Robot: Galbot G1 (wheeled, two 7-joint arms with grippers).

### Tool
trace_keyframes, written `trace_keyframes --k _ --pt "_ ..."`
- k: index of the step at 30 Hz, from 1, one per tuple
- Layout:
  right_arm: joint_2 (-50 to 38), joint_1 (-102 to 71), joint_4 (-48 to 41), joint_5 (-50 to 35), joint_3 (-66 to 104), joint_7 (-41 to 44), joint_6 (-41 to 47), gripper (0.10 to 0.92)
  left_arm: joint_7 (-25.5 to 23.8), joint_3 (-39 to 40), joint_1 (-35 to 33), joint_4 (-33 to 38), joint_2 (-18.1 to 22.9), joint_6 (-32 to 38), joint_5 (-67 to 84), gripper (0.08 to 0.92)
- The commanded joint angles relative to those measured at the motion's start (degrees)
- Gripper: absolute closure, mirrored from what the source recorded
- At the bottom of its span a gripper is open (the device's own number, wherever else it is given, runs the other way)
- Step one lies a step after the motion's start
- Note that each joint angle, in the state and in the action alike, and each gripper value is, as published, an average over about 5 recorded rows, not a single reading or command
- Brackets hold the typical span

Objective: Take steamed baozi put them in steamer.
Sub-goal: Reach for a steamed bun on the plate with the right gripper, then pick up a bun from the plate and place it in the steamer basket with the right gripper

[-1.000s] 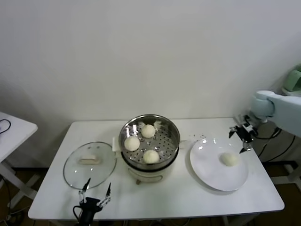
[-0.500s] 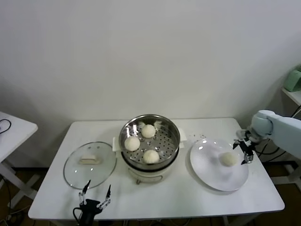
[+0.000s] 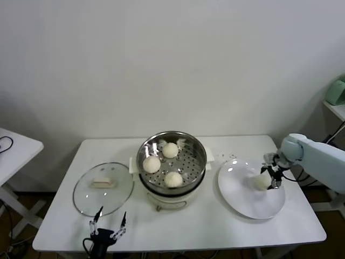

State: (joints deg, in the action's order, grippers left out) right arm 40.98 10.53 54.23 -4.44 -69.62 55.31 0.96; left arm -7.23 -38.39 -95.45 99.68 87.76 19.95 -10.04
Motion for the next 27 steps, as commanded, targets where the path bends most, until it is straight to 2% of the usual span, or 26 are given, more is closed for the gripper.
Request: trace_keyframes --k 1,6,16,21,27 --pt "0.2 -0.6 0.1 0.0 1.5 0.0 0.2 0.330 0.0 0.1 0.0 0.0 0.0 0.0 0.0 0.177" --pt "-1.2 8.0 4.8 -4.4 -5.3 1.2 1.2 0.375 0.0 0.3 -0.2 0.3 0.1 0.0 -0.2 0.177" --pt "2.8 43.6 17.2 -26.3 -31.1 4.4 3.4 0.381 0.0 0.4 -0.3 0.8 -0.3 0.1 0.0 0.177" --pt "6.7 54.5 22.7 -32.2 -33.9 5.0 5.7 0.378 0.0 0.4 -0.6 1.0 -0.4 0.4 0.1 0.177" --pt "10.7 56.1 28.5 -36.7 -30.1 3.0 9.6 0.378 0.0 1.0 -0.3 0.7 -0.1 0.5 -0.1 0.177"
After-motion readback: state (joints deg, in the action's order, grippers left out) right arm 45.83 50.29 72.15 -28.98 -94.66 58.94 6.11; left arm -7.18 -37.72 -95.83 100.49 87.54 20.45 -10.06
